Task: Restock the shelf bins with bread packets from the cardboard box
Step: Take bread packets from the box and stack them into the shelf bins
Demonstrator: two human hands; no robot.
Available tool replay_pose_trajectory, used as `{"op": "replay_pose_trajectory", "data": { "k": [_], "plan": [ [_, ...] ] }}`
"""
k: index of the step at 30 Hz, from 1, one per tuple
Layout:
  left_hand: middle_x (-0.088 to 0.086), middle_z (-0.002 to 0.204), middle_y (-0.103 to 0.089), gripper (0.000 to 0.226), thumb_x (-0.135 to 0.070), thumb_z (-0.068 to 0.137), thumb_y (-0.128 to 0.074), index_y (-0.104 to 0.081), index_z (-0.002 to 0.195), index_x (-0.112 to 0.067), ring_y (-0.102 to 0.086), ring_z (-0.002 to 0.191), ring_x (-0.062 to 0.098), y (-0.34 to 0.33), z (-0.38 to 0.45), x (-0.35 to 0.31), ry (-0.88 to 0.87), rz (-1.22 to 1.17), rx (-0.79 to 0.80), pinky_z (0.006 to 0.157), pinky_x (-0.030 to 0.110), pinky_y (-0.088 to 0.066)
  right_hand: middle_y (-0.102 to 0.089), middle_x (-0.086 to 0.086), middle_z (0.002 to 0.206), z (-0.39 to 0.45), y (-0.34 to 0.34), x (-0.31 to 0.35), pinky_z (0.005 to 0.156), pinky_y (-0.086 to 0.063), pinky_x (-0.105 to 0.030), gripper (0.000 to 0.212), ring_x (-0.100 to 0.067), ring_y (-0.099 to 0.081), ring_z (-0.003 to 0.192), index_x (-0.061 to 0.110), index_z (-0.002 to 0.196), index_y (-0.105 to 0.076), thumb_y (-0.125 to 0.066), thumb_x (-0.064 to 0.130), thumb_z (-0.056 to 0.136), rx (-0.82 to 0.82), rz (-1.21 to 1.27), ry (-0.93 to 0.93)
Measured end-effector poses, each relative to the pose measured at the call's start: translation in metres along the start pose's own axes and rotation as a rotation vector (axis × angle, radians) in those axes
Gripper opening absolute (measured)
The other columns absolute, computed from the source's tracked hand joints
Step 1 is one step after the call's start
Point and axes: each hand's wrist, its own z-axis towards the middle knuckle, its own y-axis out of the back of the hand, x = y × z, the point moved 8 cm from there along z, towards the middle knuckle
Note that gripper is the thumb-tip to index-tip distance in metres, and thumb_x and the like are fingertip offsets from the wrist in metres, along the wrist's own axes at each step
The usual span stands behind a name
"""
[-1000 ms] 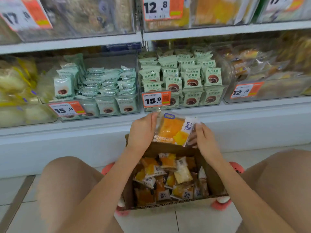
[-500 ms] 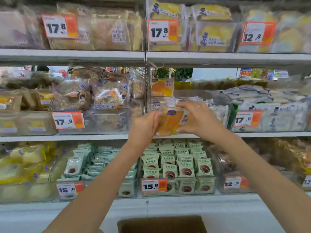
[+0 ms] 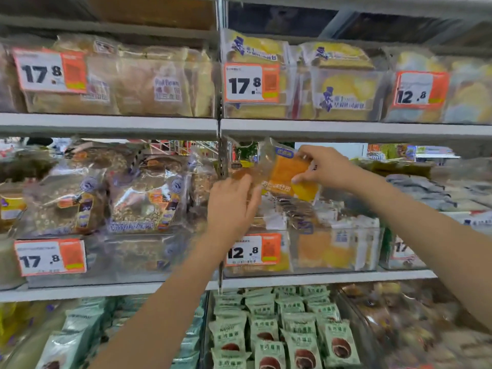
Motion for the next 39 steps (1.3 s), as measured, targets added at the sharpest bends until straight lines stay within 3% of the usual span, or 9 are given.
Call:
{"op": "replay_pose_trajectory", "data": {
  "k": [2,4,6,9,17,23,27,32,39],
  "plan": [
    [0.005,0.074,-0.057,0.037,-0.036,0.096,-0.034,-0.057,0.086,-0.009,-0.053,0.069,0.023,-0.017,-0.007,-0.005,-0.116,0.030,0.030,0.064,0.032,-0.041,-0.063,0.002,0.099,0.017,-0.012,-0.010,0.086,-0.044,-0.042,0.053,-0.023,-0.058,0.098,0.025,0.113,-0.051,-0.074,0.050,0.073,0.039,-0.076,-0.029],
    [0.006,0.076,-0.061,0.033,-0.033,0.093,-0.039,-0.061,0.083,-0.009,-0.055,0.070,0.022,-0.023,-0.009,-0.007,-0.176,0.111,0.028,0.055,0.028,-0.040,-0.061,0.001,0.105,0.034,-0.024,-0.014,0.092,-0.036,-0.043,0.062,-0.024,-0.053,0.110,0.024,0.126,-0.048,-0.072,0.050,0.075,0.058,-0.166,-0.042],
    [0.001,0.055,-0.054,0.039,-0.034,0.091,-0.038,-0.059,0.064,-0.015,-0.051,0.048,0.019,-0.026,-0.012,-0.004,-0.160,0.197,0.052,0.041,0.019,-0.023,-0.060,-0.002,0.118,0.055,-0.036,-0.012,0.094,-0.032,-0.044,0.068,-0.026,-0.049,0.119,0.022,0.132,-0.045,-0.071,0.050,0.076,0.078,-0.244,-0.029],
    [-0.007,0.036,-0.033,0.053,-0.040,0.089,-0.033,-0.044,0.043,-0.018,-0.032,0.027,0.015,-0.036,-0.022,-0.003,-0.177,0.251,0.116,0.044,0.010,-0.013,-0.054,-0.007,0.132,0.091,-0.059,-0.004,0.091,-0.038,-0.037,0.075,-0.028,-0.049,0.121,0.016,0.136,-0.044,-0.071,0.050,0.076,0.133,-0.279,-0.003],
    [-0.003,0.048,-0.054,0.049,-0.044,0.087,-0.036,-0.060,0.052,-0.020,-0.049,0.041,0.015,-0.049,-0.038,-0.006,-0.218,0.232,0.123,0.040,0.016,-0.028,-0.030,-0.003,0.154,0.151,-0.139,0.003,0.110,-0.034,-0.038,0.096,-0.027,-0.036,0.136,0.025,0.151,-0.016,-0.075,0.042,0.076,0.382,-0.155,-0.019],
    [-0.003,0.048,-0.053,0.055,-0.050,0.090,-0.031,-0.058,0.052,-0.020,-0.048,0.042,0.015,-0.047,-0.037,-0.004,-0.189,0.223,0.125,0.041,0.017,-0.025,-0.048,-0.016,0.136,0.148,-0.155,0.004,0.080,-0.033,-0.024,0.077,-0.028,-0.050,0.113,0.022,0.148,-0.029,-0.070,0.030,0.083,0.233,-0.070,0.088],
    [-0.003,0.049,-0.053,0.057,-0.050,0.091,-0.030,-0.058,0.053,-0.019,-0.047,0.042,0.014,-0.046,-0.038,-0.004,-0.187,0.226,0.138,0.039,0.018,-0.027,-0.039,-0.014,0.142,0.142,-0.165,0.004,0.102,-0.035,-0.033,0.079,-0.032,-0.040,0.128,0.027,0.147,-0.030,-0.072,0.036,0.080,0.228,-0.084,0.127],
    [-0.003,0.051,-0.055,0.056,-0.050,0.091,-0.030,-0.059,0.054,-0.019,-0.049,0.045,0.014,-0.046,-0.038,-0.005,-0.193,0.236,0.130,0.041,0.017,-0.027,-0.037,-0.011,0.146,0.141,-0.172,0.002,0.109,-0.031,-0.040,0.107,-0.034,-0.029,0.135,0.030,0.148,-0.023,-0.085,0.042,0.061,0.226,-0.101,0.104],
    [-0.004,0.050,-0.054,0.056,-0.050,0.091,-0.031,-0.058,0.054,-0.020,-0.049,0.045,0.014,-0.046,-0.039,-0.006,-0.210,0.235,0.105,0.043,0.017,-0.025,-0.028,-0.020,0.144,0.147,-0.170,0.008,0.109,-0.030,-0.049,0.095,-0.039,-0.015,0.137,0.023,0.145,-0.030,-0.081,0.042,0.066,0.060,-0.240,0.123]
  ]
}}
